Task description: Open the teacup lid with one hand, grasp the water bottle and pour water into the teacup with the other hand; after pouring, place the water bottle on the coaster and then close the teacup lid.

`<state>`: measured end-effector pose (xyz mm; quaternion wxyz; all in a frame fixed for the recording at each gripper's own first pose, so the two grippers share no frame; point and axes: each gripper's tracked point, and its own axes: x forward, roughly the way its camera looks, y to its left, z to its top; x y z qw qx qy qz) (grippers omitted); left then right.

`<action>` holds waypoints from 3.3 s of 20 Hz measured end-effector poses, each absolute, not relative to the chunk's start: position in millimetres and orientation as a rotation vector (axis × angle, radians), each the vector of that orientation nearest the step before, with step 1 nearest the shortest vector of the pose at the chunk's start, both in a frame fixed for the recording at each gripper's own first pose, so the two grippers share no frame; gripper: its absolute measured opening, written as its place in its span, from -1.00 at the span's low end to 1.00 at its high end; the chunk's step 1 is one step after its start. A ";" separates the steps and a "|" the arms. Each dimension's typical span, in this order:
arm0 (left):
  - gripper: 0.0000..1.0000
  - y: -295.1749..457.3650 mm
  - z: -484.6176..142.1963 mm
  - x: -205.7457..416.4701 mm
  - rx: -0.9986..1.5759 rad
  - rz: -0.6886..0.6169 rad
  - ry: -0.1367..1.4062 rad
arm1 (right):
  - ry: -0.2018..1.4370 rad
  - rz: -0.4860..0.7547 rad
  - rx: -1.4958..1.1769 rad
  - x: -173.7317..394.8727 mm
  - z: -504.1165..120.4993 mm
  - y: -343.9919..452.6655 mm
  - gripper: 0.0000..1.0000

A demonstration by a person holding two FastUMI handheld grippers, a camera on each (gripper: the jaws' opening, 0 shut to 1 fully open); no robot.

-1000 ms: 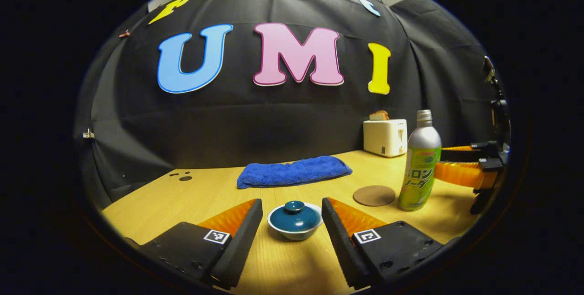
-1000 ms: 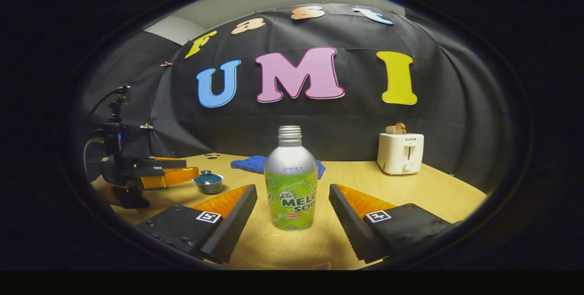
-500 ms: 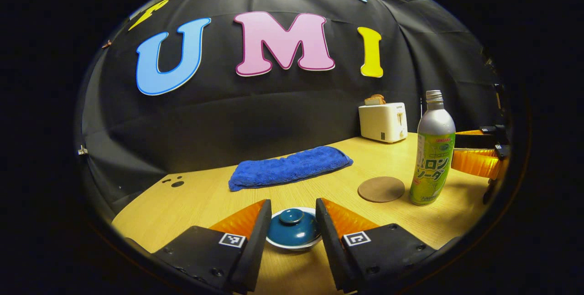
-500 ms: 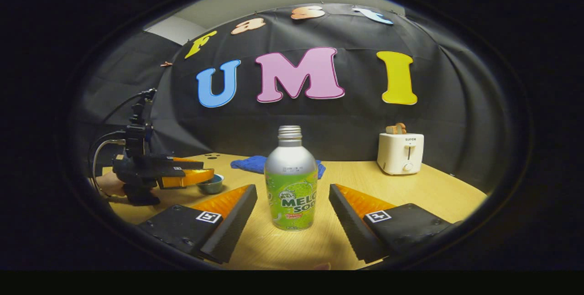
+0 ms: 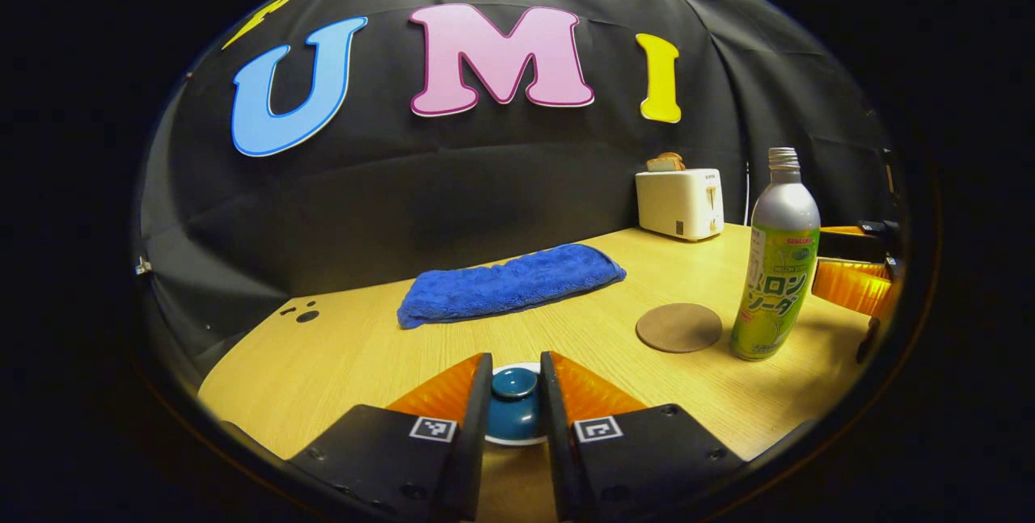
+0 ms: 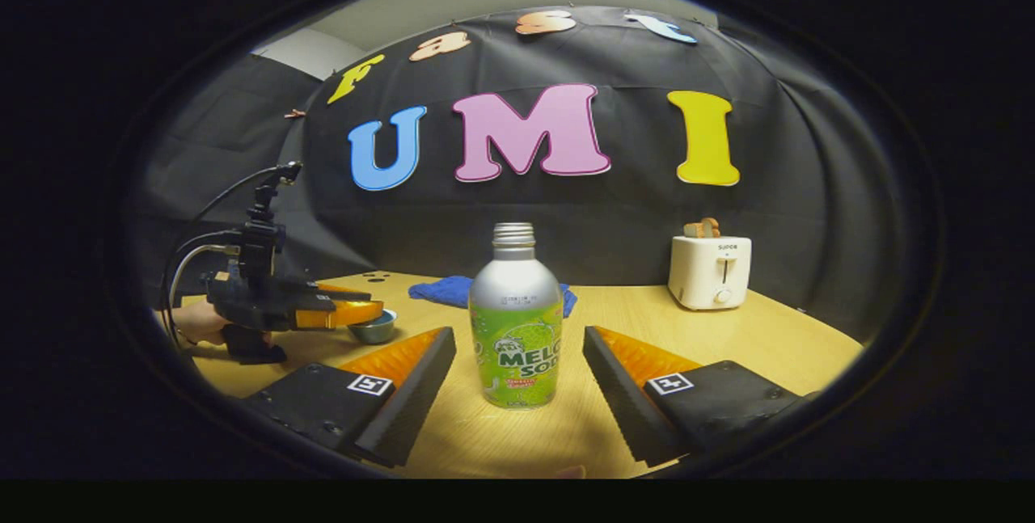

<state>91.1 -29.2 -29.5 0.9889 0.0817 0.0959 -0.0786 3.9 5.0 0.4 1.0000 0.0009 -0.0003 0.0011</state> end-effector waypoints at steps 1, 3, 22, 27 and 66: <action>-0.34 -31.1 -30.2 91.5 0.164 -0.161 0.193 | -0.001 0.002 0.002 3.9 0.1 5.0 0.96; -0.26 -30.9 -29.3 91.3 0.163 -0.156 0.192 | -0.001 0.002 0.002 3.8 0.2 5.0 0.96; -0.41 64.4 34.6 -11.2 -0.185 0.046 -0.098 | 0.015 -0.029 -0.002 45.3 -2.6 9.6 0.62; -0.41 79.8 42.3 -19.2 -0.206 0.042 -0.118 | 0.051 -0.061 -0.268 60.4 15.3 12.7 0.57; -0.41 132.5 21.1 -23.4 -0.324 0.066 -0.083 | 0.070 0.151 -1.865 126.3 -26.0 113.9 0.56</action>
